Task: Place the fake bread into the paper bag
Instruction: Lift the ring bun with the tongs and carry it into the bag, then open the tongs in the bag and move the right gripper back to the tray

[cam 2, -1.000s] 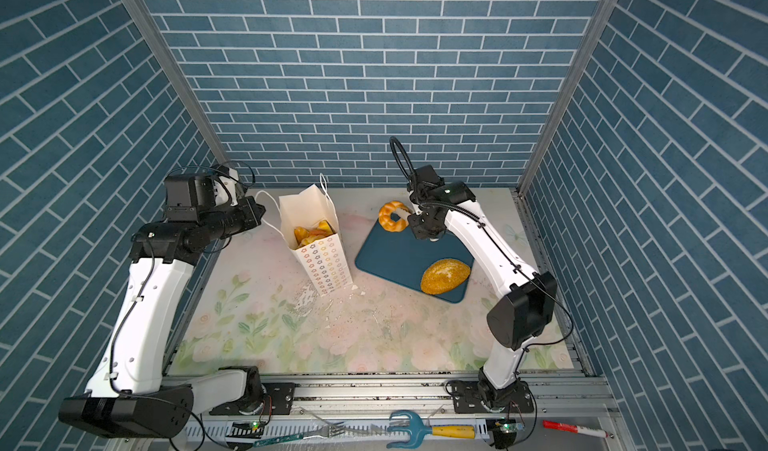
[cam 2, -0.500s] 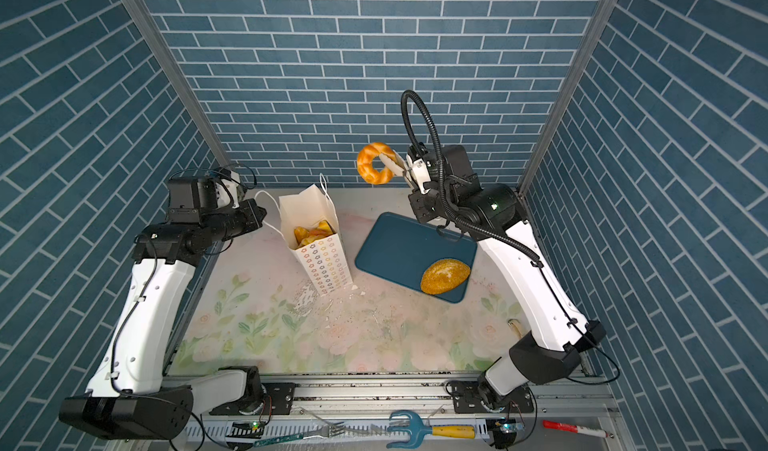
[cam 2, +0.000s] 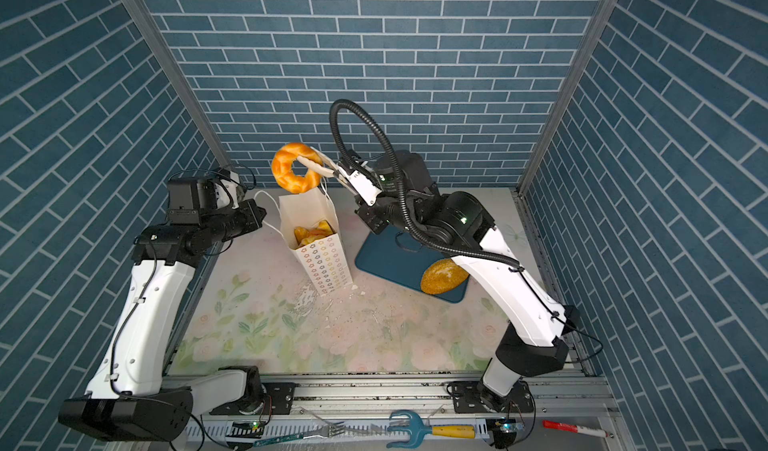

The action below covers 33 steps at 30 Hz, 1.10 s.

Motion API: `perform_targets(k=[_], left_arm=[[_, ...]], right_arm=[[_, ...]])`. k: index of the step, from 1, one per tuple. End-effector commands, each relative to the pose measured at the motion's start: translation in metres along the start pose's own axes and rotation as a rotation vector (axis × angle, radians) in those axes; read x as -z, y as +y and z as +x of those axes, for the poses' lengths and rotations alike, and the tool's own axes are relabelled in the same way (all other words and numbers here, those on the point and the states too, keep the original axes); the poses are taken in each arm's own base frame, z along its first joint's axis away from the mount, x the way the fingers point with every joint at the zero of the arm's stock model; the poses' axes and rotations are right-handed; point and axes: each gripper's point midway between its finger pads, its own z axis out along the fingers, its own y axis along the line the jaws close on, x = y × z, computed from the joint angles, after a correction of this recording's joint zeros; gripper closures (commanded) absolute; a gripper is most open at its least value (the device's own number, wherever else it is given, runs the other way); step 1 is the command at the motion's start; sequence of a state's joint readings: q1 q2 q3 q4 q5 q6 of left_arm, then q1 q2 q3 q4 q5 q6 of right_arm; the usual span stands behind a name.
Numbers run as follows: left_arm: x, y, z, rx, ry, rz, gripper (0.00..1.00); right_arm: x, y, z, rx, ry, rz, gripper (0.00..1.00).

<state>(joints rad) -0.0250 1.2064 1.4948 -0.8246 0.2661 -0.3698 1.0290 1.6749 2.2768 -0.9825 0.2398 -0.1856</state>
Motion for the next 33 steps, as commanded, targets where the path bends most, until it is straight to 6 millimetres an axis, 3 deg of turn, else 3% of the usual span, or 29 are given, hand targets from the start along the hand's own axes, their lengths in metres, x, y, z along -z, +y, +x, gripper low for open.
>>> perform_targets(k=[1, 7, 11, 19, 25, 33], left_arm=[[0.006, -0.002, -0.002, -0.01, -0.02, 0.004, 0.91], [0.006, -0.003, -0.002, -0.01, -0.019, 0.008, 0.91], [0.005, -0.003, -0.001, -0.014, -0.016, 0.009, 0.91], [0.004, -0.002, 0.001, -0.015, -0.009, 0.009, 0.91], [0.004, -0.003, 0.001, -0.017, -0.007, 0.012, 0.91], [0.003, -0.004, 0.0, -0.019, -0.008, 0.014, 0.91]], right_arm=[[-0.01, 0.006, -0.002, 0.07, 0.016, 0.014, 0.88], [-0.042, 0.027, 0.031, 0.098, 0.135, -0.009, 0.87], [-0.058, 0.029, 0.049, 0.127, 0.21, 0.018, 0.86], [-0.075, 0.045, 0.077, 0.17, 0.334, -0.033, 0.7], [-0.069, 0.038, 0.064, 0.166, 0.304, -0.006, 0.63], [-0.039, 0.019, 0.017, 0.104, 0.151, 0.029, 0.6]])
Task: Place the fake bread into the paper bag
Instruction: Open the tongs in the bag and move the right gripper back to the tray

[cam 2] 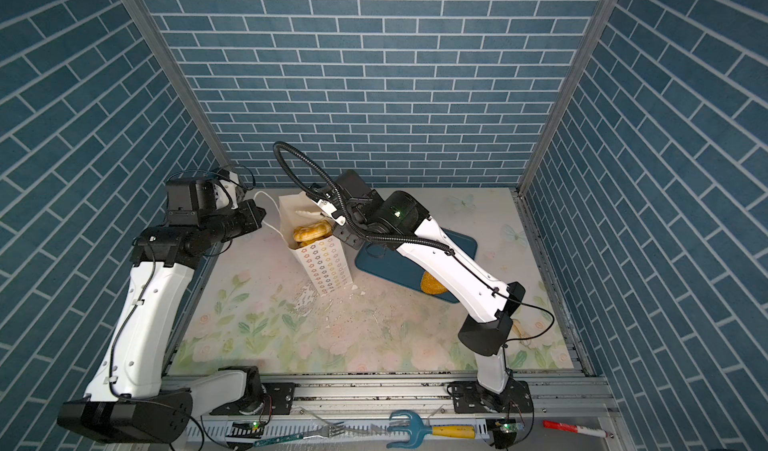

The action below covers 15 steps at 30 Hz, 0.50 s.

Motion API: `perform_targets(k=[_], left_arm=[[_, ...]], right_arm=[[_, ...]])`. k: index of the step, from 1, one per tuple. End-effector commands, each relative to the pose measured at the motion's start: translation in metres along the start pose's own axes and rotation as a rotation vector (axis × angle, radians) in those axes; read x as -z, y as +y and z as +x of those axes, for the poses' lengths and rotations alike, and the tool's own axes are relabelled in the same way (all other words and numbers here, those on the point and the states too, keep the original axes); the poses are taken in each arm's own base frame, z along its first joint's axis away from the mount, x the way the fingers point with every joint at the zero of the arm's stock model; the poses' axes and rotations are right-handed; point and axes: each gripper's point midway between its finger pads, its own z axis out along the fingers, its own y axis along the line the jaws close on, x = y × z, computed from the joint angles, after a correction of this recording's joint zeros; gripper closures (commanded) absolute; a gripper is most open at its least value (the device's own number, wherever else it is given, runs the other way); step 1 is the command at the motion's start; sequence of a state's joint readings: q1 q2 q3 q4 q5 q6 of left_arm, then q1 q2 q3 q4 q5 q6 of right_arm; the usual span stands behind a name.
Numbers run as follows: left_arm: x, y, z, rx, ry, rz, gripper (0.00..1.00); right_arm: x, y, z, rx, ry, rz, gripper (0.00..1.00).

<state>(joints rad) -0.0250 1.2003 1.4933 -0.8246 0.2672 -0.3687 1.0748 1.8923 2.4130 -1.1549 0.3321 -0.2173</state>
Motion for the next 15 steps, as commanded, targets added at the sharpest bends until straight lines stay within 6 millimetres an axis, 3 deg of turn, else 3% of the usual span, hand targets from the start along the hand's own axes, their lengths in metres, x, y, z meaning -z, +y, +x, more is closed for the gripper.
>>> perform_targets(k=[1, 5, 8, 11, 15], left_arm=[[0.001, -0.003, -0.001, -0.017, -0.006, 0.013, 0.91], [0.001, -0.005, -0.002, -0.017, -0.005, 0.017, 0.91], [0.002, -0.005, -0.003, -0.02, -0.006, 0.017, 0.91], [0.002, -0.005, -0.005, -0.024, -0.01, 0.015, 0.91], [0.002, -0.006, -0.005, -0.027, -0.009, 0.018, 0.91]], right_arm=[[0.033, -0.018, -0.021, -0.032, -0.105, 0.043, 0.6], [0.052, -0.043, -0.025, -0.073, -0.137, 0.131, 0.6], [0.067, -0.066, -0.017, -0.148, -0.14, 0.184, 0.6], [0.078, -0.088, 0.002, -0.221, -0.115, 0.232, 0.61], [0.09, -0.114, 0.043, -0.345, -0.02, 0.297, 0.6]])
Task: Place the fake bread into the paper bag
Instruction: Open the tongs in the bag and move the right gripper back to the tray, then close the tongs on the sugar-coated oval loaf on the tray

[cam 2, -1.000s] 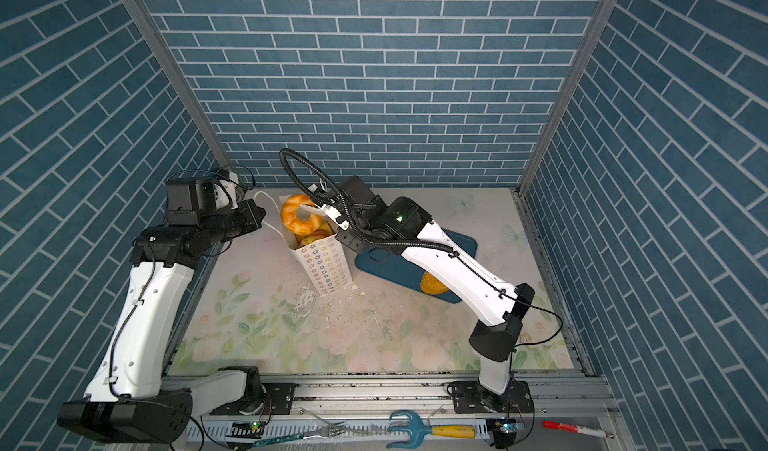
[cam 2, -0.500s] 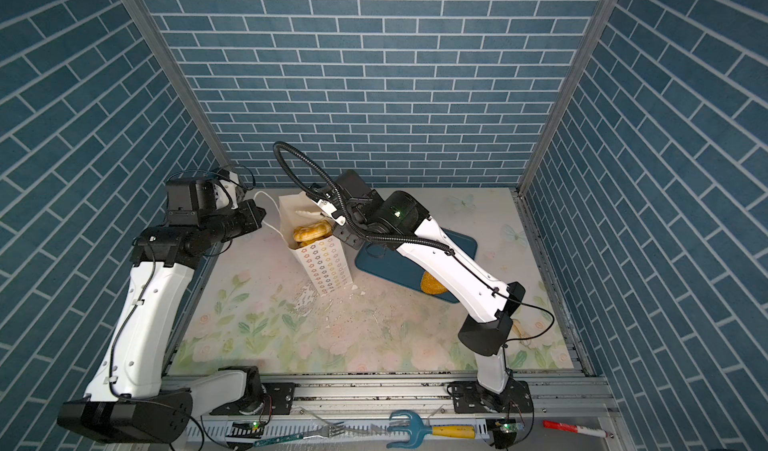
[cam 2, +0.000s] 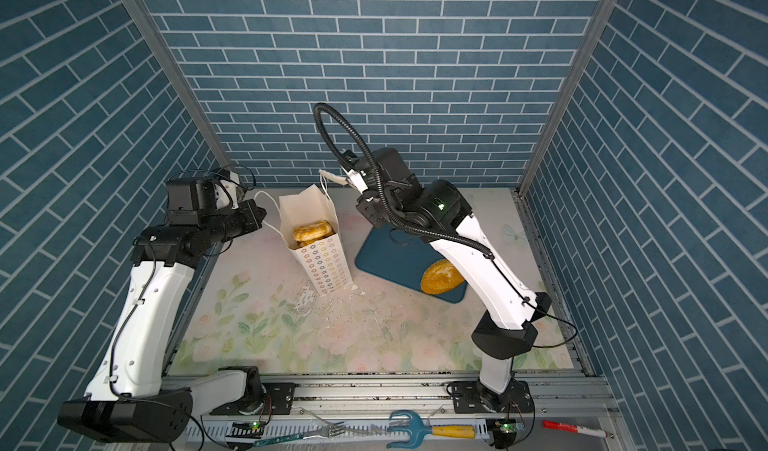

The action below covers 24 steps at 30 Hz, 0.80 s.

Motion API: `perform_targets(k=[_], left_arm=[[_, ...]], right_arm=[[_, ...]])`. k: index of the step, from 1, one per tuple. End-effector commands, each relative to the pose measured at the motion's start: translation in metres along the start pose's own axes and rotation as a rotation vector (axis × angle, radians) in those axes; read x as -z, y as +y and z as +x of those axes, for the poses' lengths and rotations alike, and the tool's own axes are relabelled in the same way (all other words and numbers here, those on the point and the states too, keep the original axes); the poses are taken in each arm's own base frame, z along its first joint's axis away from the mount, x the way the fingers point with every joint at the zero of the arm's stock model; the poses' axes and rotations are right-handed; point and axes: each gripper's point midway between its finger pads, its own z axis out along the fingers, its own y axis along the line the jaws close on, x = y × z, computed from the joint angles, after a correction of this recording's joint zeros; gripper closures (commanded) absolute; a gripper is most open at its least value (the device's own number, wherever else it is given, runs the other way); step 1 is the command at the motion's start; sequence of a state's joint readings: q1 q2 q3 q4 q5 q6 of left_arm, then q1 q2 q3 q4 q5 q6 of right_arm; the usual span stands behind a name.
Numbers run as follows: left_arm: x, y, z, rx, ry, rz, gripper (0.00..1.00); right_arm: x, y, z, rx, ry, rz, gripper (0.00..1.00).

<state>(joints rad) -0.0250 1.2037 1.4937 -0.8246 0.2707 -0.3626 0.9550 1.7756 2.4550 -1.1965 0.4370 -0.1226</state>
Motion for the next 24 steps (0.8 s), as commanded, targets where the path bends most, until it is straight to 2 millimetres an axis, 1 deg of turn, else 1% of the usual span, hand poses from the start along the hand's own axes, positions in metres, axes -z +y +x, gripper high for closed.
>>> perform_targets(k=[1, 4, 7, 10, 13, 15, 17, 19, 22, 24], left_arm=[[0.003, -0.006, -0.006, -0.021, -0.013, 0.015, 0.91], [0.003, -0.007, -0.007, -0.021, -0.014, 0.019, 0.91], [0.004, -0.008, -0.009, -0.024, -0.019, 0.022, 0.91], [0.005, -0.008, -0.01, -0.035, -0.022, 0.021, 0.91], [0.004, -0.009, -0.01, -0.038, -0.018, 0.025, 0.91], [0.003, -0.01, -0.01, -0.04, -0.016, 0.028, 0.91], [0.003, -0.01, -0.011, -0.045, -0.016, 0.028, 0.91], [0.003, -0.01, -0.012, -0.054, -0.015, 0.026, 0.91], [0.001, -0.009, -0.011, -0.057, -0.01, 0.023, 0.91], [-0.001, -0.008, -0.011, -0.057, -0.008, 0.022, 0.91]], right_arm=[[0.026, -0.043, 0.026, -0.167, 0.043, 0.101, 0.61], [0.023, -0.063, 0.065, -0.274, 0.151, 0.151, 0.6], [0.022, -0.072, 0.114, -0.37, 0.308, 0.197, 0.6], [0.02, -0.07, 0.167, -0.435, 0.45, 0.235, 0.6], [0.018, -0.066, 0.222, -0.556, 0.549, 0.239, 0.6], [0.017, -0.06, 0.254, -0.635, 0.61, 0.237, 0.6], [0.016, -0.053, 0.276, -0.69, 0.659, 0.225, 0.6], [0.013, -0.045, 0.293, -0.726, 0.702, 0.206, 0.61], [0.007, -0.035, 0.311, -0.765, 0.758, 0.176, 0.61], [0.003, -0.03, 0.319, -0.788, 0.777, 0.155, 0.61]])
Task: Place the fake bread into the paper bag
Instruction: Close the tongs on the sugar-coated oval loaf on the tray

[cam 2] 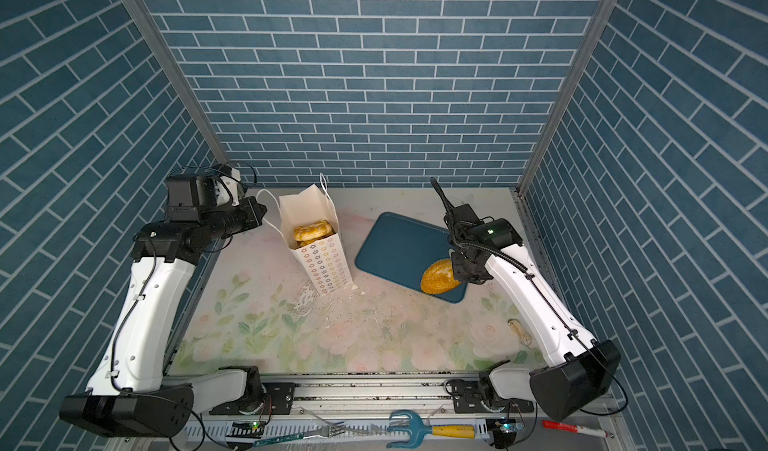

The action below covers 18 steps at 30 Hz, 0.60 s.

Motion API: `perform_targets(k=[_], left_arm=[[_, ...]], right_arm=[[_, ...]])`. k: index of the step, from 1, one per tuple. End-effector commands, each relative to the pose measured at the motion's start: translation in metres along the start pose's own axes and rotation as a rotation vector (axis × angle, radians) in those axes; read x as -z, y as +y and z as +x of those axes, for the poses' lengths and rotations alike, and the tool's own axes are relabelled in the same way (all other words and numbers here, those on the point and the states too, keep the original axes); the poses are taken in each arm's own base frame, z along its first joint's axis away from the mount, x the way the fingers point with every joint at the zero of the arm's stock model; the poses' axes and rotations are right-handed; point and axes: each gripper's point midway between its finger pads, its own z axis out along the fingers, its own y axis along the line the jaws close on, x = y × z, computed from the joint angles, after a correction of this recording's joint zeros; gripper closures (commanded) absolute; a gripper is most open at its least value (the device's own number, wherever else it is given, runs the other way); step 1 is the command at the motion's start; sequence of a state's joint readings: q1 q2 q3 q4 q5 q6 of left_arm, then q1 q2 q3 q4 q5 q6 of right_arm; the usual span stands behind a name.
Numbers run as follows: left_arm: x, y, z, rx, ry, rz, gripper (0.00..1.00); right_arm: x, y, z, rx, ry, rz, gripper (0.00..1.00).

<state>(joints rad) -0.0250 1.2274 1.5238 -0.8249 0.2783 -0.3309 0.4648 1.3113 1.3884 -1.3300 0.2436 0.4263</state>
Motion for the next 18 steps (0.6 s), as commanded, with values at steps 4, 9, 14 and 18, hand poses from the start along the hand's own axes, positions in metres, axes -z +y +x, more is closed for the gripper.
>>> perform_targets(k=[4, 9, 14, 18], left_arm=[[0.001, -0.003, -0.003, -0.024, -0.005, 0.007, 0.91], [0.0, -0.001, 0.0, -0.019, -0.002, 0.002, 0.91], [-0.001, 0.0, 0.001, -0.018, 0.002, -0.002, 0.91], [0.001, 0.001, 0.002, -0.018, 0.002, -0.009, 0.91]], right_arm=[[-0.018, 0.022, 0.001, -0.113, 0.033, -0.14, 0.6], [-0.032, 0.045, -0.004, -0.132, 0.046, -0.244, 0.6], [-0.032, 0.062, -0.027, -0.061, -0.02, -0.317, 0.6], [-0.038, 0.071, -0.04, 0.04, -0.031, -0.331, 0.61]])
